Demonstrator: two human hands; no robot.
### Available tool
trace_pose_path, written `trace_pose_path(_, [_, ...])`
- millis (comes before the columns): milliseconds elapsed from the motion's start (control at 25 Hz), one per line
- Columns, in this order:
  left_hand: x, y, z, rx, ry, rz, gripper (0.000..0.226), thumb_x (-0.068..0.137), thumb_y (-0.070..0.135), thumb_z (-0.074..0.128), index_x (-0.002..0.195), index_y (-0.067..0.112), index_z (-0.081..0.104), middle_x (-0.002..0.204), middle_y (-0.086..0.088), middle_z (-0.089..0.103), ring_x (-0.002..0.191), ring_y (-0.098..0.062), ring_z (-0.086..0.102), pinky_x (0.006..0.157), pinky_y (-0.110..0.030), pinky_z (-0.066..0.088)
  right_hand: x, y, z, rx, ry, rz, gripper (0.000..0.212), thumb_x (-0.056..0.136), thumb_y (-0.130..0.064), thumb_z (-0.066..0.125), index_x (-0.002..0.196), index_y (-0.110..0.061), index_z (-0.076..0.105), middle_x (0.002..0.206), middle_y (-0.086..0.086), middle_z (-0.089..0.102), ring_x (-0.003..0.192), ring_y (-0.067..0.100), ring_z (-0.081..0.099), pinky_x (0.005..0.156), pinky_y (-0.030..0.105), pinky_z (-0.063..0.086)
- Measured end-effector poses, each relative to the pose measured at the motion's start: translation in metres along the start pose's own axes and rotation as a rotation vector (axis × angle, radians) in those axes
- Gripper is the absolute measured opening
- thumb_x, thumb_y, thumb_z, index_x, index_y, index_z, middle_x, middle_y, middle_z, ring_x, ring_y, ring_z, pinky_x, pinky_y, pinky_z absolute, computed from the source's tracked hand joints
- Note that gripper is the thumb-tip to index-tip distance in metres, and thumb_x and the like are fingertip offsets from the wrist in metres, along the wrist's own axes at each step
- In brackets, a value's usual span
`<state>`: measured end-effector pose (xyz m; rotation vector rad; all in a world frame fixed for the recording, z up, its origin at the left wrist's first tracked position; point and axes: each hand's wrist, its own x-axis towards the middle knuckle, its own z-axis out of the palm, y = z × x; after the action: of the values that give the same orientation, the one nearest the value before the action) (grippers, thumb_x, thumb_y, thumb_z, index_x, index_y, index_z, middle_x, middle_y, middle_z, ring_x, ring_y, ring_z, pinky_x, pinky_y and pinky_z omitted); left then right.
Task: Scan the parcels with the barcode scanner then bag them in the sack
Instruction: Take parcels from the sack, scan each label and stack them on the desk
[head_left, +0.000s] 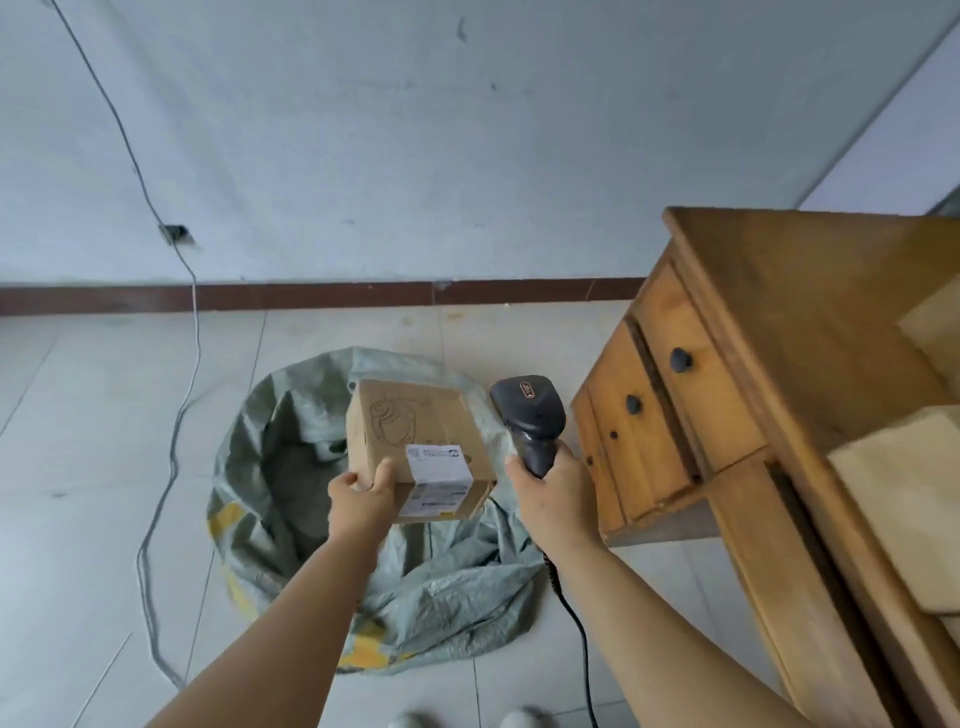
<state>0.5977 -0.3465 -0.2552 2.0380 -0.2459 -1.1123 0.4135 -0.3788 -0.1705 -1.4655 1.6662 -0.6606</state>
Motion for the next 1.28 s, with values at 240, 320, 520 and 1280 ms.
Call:
trace_pose_path(240, [0.112, -0.11, 0.058, 0.149, 0.084, -0.137, 0.07, 0.088, 0.046, 0.059, 0.144, 0.018, 0.029, 0.136, -0.022, 0.045, 0.117, -0.038, 0.047, 0.094, -0.042, 0.043, 0.064, 0.106, 0.08, -0.029, -0.059, 0.043, 0.014, 0.088, -0.023, 0.063, 0.081, -0.014, 0.055, 0.069, 0.006, 0.058, 0.066, 0.026, 0.055, 0.06, 0.031, 0.042])
trace_pose_path(320, [0.148, -0.146, 0.085, 0.177, 0.07, -0.163, 0.067, 0.09, 0.044, 0.057, 0.145, 0.018, 0.029, 0.135, -0.021, 0.046, 0.113, -0.036, 0.05, 0.082, -0.037, 0.041, 0.083, 0.149, 0.109, -0.054, -0.069, 0.052, 0.015, 0.088, -0.024, 0.064, 0.081, -0.015, 0.055, 0.067, 0.002, 0.056, 0.065, 0.024, 0.053, 0.06, 0.03, 0.041])
trace_pose_path(520, [0.248, -0.221, 0.164, 0.151, -0.016, -0.143, 0.065, 0.091, 0.044, 0.054, 0.144, 0.011, 0.032, 0.129, -0.019, 0.052, 0.117, -0.036, 0.05, 0.081, -0.038, 0.045, 0.128, 0.251, 0.173, -0.116, -0.098, 0.014, 0.014, 0.088, -0.028, 0.064, 0.082, -0.018, 0.055, 0.061, -0.008, 0.051, 0.055, 0.007, 0.047, 0.053, 0.022, 0.038])
trace_pose_path(1280, [0.22, -0.146, 0.249, 0.195, -0.274, 0.156, 0.053, 0.101, 0.025, 0.041, 0.151, 0.019, 0.026, 0.143, -0.007, 0.05, 0.124, -0.027, 0.052, 0.102, -0.034, 0.041, 0.172, 0.276, 0.152, -0.022, 0.114, 0.13, 0.016, 0.085, -0.03, 0.066, 0.086, -0.015, 0.061, 0.079, 0.004, 0.07, 0.075, 0.024, 0.066, 0.068, 0.035, 0.052])
